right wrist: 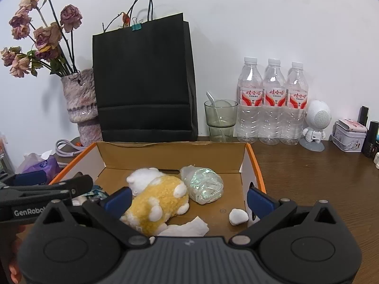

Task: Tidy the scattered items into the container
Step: 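Lift both open grippers out of the box and move back over the table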

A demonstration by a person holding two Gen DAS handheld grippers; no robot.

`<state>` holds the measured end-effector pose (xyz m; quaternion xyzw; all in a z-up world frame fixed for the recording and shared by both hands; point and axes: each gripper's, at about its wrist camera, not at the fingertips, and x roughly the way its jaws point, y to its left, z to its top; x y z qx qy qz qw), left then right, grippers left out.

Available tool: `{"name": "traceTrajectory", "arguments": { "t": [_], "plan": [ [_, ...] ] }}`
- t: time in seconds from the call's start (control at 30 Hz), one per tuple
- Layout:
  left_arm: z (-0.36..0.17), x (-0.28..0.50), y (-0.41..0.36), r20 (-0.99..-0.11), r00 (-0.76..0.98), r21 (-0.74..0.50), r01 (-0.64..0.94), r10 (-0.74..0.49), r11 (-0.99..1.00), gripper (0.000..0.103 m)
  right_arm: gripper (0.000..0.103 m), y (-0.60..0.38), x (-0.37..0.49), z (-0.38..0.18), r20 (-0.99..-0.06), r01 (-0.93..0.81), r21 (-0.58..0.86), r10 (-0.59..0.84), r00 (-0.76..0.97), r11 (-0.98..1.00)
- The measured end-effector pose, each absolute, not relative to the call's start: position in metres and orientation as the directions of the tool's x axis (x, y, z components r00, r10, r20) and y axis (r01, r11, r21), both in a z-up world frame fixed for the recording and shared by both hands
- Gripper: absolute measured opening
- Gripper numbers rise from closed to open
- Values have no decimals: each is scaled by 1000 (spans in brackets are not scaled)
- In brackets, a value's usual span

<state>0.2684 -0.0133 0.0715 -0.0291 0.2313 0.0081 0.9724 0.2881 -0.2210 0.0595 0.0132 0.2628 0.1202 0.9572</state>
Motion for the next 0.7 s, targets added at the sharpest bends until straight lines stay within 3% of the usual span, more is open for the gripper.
{"name": "traceTrajectory", "arguments": {
  "t": [0.7],
  "plan": [
    [95,224,4,-385,922,-69,-3,-24,998,103,103,-219,261,79,-460,-261,47,253,851,964]
  ]
}}
